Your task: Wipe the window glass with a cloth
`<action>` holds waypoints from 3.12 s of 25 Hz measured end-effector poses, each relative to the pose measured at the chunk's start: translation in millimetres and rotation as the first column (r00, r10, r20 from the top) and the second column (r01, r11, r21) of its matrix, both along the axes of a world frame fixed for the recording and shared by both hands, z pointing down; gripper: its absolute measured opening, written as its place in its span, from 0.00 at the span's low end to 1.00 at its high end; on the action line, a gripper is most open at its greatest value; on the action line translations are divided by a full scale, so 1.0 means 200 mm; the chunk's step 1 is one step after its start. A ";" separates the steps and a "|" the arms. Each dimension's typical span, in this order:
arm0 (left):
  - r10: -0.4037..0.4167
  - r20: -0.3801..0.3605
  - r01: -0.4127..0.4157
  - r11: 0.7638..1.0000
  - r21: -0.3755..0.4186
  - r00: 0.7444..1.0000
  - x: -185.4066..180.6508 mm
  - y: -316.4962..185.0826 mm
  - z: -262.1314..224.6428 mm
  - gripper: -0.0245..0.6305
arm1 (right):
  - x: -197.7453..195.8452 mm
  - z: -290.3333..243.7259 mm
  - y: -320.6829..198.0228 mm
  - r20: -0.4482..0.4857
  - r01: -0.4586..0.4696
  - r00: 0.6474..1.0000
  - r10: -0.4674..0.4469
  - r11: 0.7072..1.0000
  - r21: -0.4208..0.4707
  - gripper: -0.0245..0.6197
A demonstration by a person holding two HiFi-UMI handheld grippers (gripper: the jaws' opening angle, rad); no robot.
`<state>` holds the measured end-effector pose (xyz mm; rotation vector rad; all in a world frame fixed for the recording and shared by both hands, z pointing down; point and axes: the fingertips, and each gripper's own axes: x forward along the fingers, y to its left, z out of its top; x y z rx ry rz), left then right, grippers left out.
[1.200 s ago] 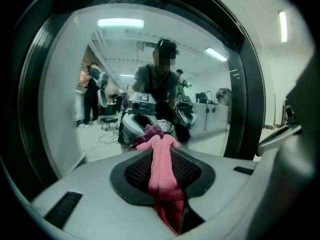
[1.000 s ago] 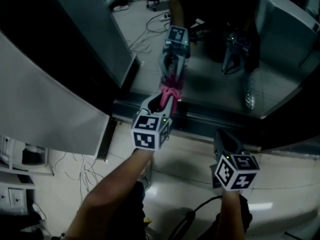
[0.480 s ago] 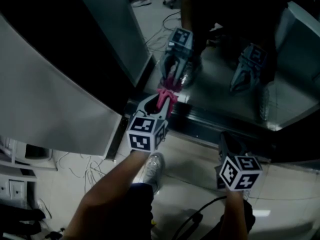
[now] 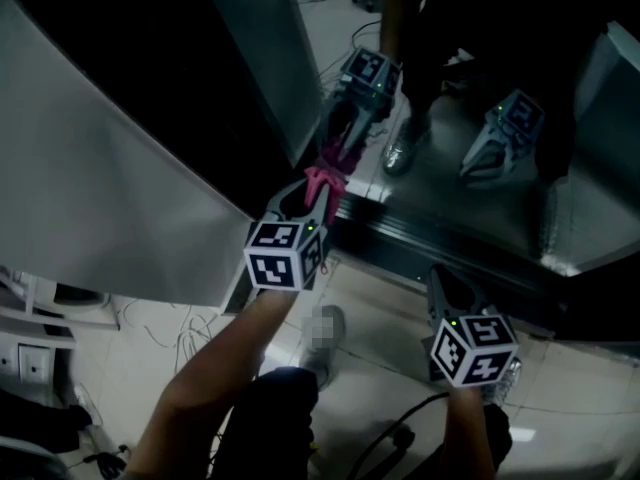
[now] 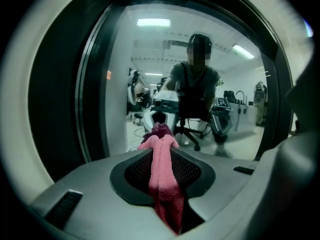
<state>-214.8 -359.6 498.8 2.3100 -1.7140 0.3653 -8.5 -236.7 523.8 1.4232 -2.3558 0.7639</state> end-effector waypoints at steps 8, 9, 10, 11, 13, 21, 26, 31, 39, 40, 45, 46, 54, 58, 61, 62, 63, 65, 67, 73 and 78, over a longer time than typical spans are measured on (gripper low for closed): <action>-0.083 0.026 0.083 0.997 0.002 0.996 -0.25 -0.01 -0.01 0.18 | -0.11 -0.01 0.04 0.000 0.033 0.999 -0.033 0.999 -0.005 0.07; -0.092 0.030 0.092 0.996 0.002 0.995 -0.28 -0.01 -0.01 0.18 | -0.13 -0.02 0.05 -0.002 0.037 0.999 -0.037 0.999 -0.005 0.07; -0.102 0.033 0.102 0.995 0.001 0.994 -0.31 -0.01 -0.01 0.18 | -0.13 -0.02 0.05 -0.003 0.040 0.999 -0.040 0.999 -0.006 0.07; -0.112 0.033 0.112 0.994 -0.002 0.993 -0.33 -0.01 -0.01 0.18 | -0.14 -0.01 0.06 -0.004 0.042 0.999 -0.042 0.999 -0.008 0.07; -0.135 0.033 0.135 0.991 -0.009 0.990 -0.36 -0.03 0.01 0.18 | -0.13 0.00 0.05 -0.004 0.045 0.999 -0.045 0.999 -0.014 0.07; -0.207 0.094 0.209 0.978 -0.015 0.974 -0.48 -0.08 0.09 0.18 | -0.13 0.06 0.08 -0.019 0.068 0.997 -0.069 0.997 -0.036 0.07; -0.258 0.123 0.264 0.964 -0.037 0.958 -0.56 -0.09 0.21 0.18 | -0.15 0.08 0.12 -0.037 0.092 0.995 -0.094 0.995 -0.047 0.07; -0.293 0.149 0.305 0.950 -0.062 0.944 -0.60 -0.13 0.33 0.18 | -0.15 0.06 0.14 -0.048 0.109 0.993 -0.112 0.993 -0.049 0.07; -0.267 0.145 0.280 0.957 -0.072 0.953 -0.60 -0.15 0.38 0.18 | -0.13 0.07 0.15 -0.052 0.116 0.992 -0.118 0.992 -0.053 0.07; -0.252 0.143 0.264 0.962 -0.073 0.957 -0.58 -0.15 0.38 0.18 | -0.13 0.06 0.14 -0.051 0.114 0.992 -0.116 0.992 -0.048 0.07; -0.154 0.129 0.165 0.983 -0.077 0.980 -0.42 -0.15 0.36 0.18 | -0.11 0.00 0.11 -0.043 0.104 0.994 -0.105 0.994 -0.032 0.06; -0.137 0.121 0.147 0.986 -0.079 0.983 -0.38 -0.14 0.37 0.18 | -0.10 -0.01 0.11 -0.041 0.099 0.994 -0.100 0.995 -0.032 0.06; -0.064 0.058 0.069 0.994 -0.087 0.996 -0.13 -0.08 0.38 0.18 | -0.02 -0.05 0.14 -0.031 0.070 0.997 -0.070 0.997 -0.016 0.06; -0.011 0.049 0.015 0.996 -0.082 0.999 0.00 -0.04 0.38 0.18 | 0.06 -0.06 0.15 -0.029 0.047 0.998 -0.047 0.999 -0.010 0.06; 0.044 0.056 -0.039 0.995 -0.088 0.997 0.16 0.00 0.39 0.18 | 0.13 -0.07 0.18 -0.022 0.023 0.999 -0.023 1.000 -0.012 0.06; 0.062 0.057 -0.056 0.994 -0.091 0.996 0.21 0.02 0.40 0.18 | 0.16 -0.07 0.19 -0.016 0.016 1.000 -0.016 1.000 -0.009 0.06; 0.076 0.053 -0.070 0.993 -0.094 0.996 0.27 0.03 0.41 0.18 | 0.18 -0.08 0.20 -0.008 0.009 1.000 -0.009 1.000 -0.006 0.06; 0.090 0.031 -0.086 0.991 -0.099 0.995 0.35 0.05 0.42 0.18 | 0.20 -0.08 0.22 -0.005 -0.005 1.000 0.005 1.000 0.002 0.06; 0.100 0.021 -0.097 0.990 -0.100 0.995 0.42 0.07 0.42 0.18 | 0.23 -0.09 0.25 -0.007 -0.023 1.000 0.023 1.000 0.010 0.06; 0.178 0.036 -0.174 0.981 -0.090 0.983 0.69 0.17 0.41 0.18 | 0.41 -0.13 0.34 -0.006 -0.085 0.996 0.086 0.996 0.034 0.06; 0.212 0.024 -0.209 0.973 -0.095 0.977 0.91 0.23 0.41 0.18 | 0.54 -0.18 0.38 0.007 -0.129 0.992 0.129 0.990 0.049 0.06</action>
